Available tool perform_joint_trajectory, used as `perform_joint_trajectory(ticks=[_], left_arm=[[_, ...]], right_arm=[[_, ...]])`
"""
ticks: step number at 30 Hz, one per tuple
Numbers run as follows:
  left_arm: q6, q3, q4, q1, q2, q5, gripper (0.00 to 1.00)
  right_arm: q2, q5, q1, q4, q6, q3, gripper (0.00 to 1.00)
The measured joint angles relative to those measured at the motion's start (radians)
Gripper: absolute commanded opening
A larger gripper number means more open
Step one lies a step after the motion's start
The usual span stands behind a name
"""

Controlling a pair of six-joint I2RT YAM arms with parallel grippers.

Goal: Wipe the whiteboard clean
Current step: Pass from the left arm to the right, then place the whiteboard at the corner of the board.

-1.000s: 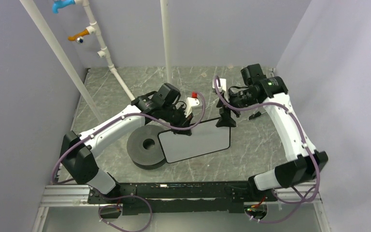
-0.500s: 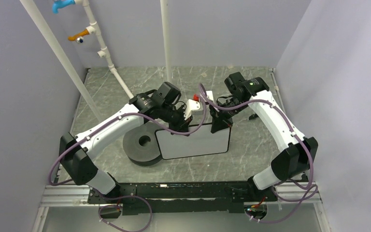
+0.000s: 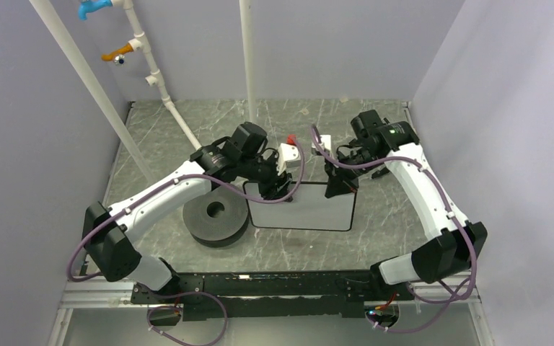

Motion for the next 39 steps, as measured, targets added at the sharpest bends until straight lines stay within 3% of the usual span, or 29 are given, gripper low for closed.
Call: perform_joint_trajectory(ticks=[7, 13, 18, 28, 39], left_arm=[[-0.107, -0.066, 0.22, 0.023, -0.109, -0.005, 0.73], [-0.219, -0.235, 0.419, 0.114, -0.349, -0.051, 0.94], [-0.302, -0.393, 0.5, 0.166, -0.547, -0.119, 0.95], [-0.399, -0.648, 0.523, 0.19, -0.669, -0.209, 0.98], [-0.426, -0.681, 0.547, 0.19, -0.693, -0.233, 0.98]], right_arm=[[-0.073, 0.008, -0.142, 0.001, 0.048, -0.051, 0.0], [-0.114, -0.01, -0.318, 0.026, 0.092, -0.065, 0.0], [-0.119, -0.048, -0.488, 0.082, 0.151, -0.064, 0.0], [-0.061, -0.043, -0.744, 0.346, 0.362, -0.005, 0.0], [0.162, 0.042, -0.867, 0.541, 0.454, 0.097, 0.0]])
